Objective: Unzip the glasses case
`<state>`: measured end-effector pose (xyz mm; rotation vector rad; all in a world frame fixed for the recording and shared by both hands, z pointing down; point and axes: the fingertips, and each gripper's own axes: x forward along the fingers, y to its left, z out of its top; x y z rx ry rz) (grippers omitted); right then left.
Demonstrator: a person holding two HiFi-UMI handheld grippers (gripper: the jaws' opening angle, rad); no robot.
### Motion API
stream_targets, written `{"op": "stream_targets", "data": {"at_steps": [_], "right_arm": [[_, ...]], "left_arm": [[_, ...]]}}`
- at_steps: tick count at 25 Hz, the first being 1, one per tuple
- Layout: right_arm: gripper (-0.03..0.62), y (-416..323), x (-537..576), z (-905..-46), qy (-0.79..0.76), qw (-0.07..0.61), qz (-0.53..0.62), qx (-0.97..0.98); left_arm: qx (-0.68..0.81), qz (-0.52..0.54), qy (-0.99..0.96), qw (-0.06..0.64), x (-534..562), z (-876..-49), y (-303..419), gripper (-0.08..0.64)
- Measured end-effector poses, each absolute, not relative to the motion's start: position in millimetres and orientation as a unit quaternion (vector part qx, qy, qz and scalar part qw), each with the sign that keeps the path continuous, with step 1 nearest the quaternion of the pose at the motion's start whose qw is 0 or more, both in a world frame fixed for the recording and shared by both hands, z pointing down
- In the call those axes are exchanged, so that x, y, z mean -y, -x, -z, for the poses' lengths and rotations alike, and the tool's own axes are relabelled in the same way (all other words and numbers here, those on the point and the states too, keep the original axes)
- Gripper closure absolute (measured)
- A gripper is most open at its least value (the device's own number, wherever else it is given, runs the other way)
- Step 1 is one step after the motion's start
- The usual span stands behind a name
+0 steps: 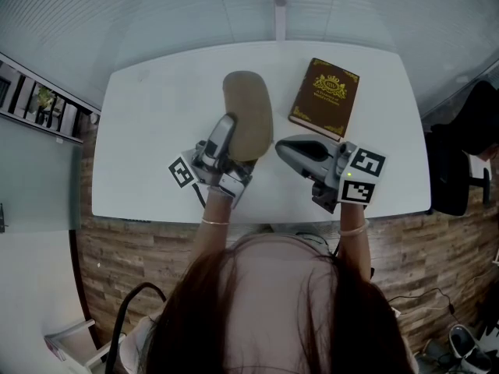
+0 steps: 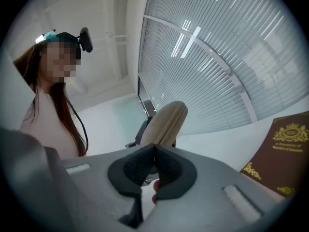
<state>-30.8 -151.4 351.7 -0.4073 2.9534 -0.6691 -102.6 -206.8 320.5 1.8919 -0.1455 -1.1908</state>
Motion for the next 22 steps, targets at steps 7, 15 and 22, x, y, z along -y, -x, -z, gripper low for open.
{"op": "stream_targets", "data": {"at_steps": [7,15,22], "right_arm": [[0.589,36,146,-356,0.127,0.033,0.221,-0.967],[0.589,42,141,-359,0.118,0.027,0.226,-0.967],[0.589,46,136,-361,0.113,0.023,0.227,-0.967]], "left_arm": [[0.067,0.488,-0.750,0.442,210,-323,106,0.285],[0.076,0.494,-0.742,0.446,212,-324,108,0.285],[0.085,0.497,-0.737,0.450,212,-324,109,0.285]]}}
